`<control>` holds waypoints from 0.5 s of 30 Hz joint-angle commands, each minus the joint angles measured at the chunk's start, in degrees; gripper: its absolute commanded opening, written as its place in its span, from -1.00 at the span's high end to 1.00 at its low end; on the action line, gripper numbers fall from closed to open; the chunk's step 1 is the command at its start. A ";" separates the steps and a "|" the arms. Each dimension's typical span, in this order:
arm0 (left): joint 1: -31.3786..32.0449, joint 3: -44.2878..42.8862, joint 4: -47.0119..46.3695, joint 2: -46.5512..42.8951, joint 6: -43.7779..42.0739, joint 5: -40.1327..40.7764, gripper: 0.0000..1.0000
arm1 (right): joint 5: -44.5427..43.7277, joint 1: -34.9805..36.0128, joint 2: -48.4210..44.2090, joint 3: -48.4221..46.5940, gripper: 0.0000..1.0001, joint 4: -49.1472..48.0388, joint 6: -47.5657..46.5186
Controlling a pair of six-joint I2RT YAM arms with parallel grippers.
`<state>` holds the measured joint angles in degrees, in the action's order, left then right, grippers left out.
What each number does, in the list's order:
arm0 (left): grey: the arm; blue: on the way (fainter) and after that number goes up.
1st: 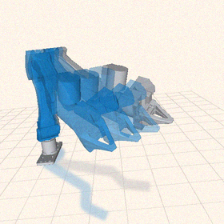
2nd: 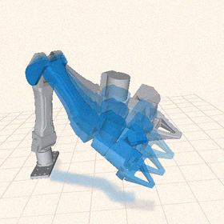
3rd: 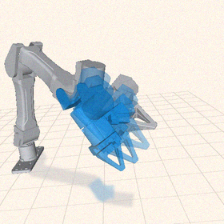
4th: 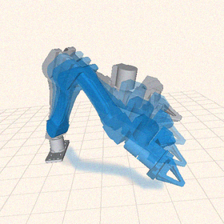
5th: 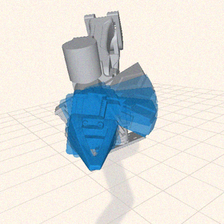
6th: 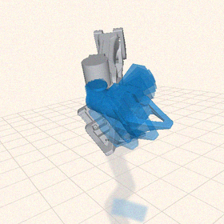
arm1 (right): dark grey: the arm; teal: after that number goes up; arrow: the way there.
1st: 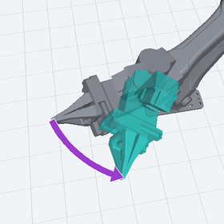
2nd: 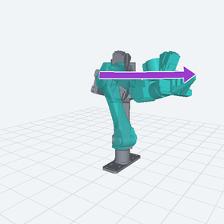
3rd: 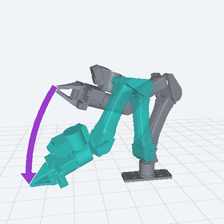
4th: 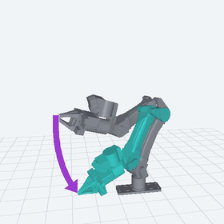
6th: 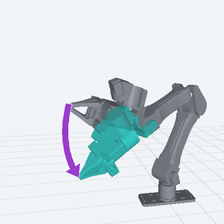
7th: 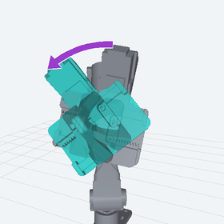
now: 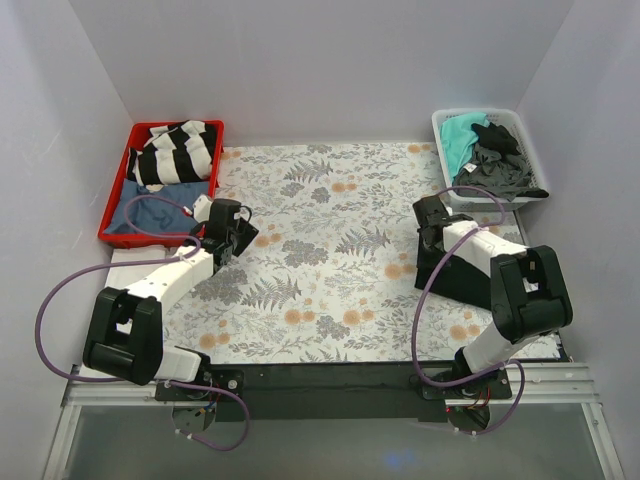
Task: Fold and stack the t-shirts
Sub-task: Put the neatly folded tshirt into the corner of the board with the right arm
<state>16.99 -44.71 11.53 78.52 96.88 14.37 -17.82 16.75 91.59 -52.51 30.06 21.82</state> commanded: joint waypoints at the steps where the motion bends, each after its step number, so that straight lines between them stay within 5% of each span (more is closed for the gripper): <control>1: 0.23 0.94 0.07 -2.14 -0.38 1.54 0.23 | -9.95 -2.86 2.37 2.33 0.28 12.82 -2.22; 15: 0.23 0.85 0.16 -3.81 -0.11 1.10 0.22 | -14.95 -8.31 2.98 0.83 0.25 15.38 -4.16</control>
<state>16.99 -44.25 11.60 77.82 96.90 14.41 -29.61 9.82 93.12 -52.62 42.19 17.82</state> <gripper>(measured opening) 0.386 0.371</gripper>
